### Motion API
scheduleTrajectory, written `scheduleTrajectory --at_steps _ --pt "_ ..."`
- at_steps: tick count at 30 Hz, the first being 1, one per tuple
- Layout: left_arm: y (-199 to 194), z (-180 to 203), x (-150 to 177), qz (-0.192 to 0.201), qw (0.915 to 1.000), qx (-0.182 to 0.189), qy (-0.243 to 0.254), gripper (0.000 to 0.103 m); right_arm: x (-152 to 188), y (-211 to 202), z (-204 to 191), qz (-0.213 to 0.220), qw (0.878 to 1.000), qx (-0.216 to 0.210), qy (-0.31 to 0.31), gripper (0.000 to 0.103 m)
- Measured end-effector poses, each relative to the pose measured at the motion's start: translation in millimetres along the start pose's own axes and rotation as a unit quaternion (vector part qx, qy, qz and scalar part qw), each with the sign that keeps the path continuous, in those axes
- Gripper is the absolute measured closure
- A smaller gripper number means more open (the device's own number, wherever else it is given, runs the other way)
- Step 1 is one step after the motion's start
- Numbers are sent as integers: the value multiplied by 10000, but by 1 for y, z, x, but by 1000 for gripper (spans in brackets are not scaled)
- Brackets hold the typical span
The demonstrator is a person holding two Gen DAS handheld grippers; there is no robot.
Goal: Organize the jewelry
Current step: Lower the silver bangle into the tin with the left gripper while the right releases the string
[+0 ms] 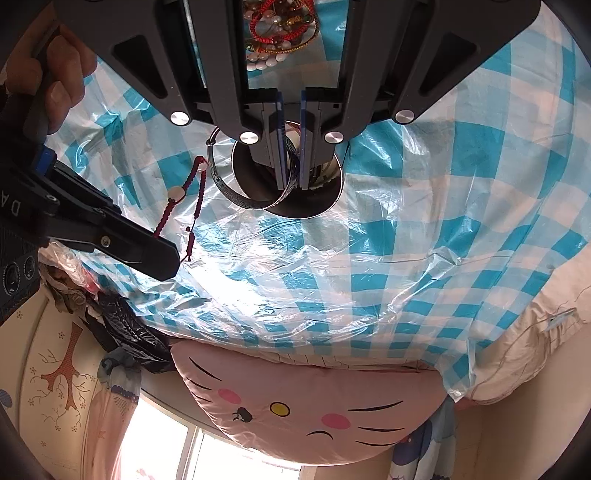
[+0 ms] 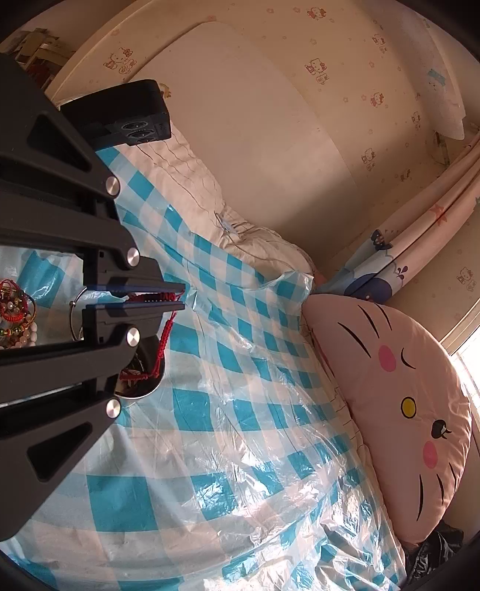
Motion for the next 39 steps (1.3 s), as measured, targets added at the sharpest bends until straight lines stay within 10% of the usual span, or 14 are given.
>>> scheduleTrajectory --at_steps 10,18,28,39 --pt "45 -4 4 -438 9987 -227 104 95 6 31 12 -331 9994 82 5 98" --pt "23 -24 -1 12 9972 -738 -85 44 10 40 21 -452 9988 126 146 98" --pt "-10 -67 -8 497 9883 -1052 -991 38 37 80 38 -1394 9868 798 231 97" --pt "-7 -72 1 409 9863 -1109 -1151 31 38 76 37 -1254 9862 1065 -158 78"
Point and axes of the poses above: each gripper's, at about its wrist camera, not at the fingertips, and y roughly the way its jaws point, z to its right, x to its underside, the point moved 7 cm from there along y, roughly the way its jaws point, and after that the axes turned 2 degrees about y, right-handed, at the moved point
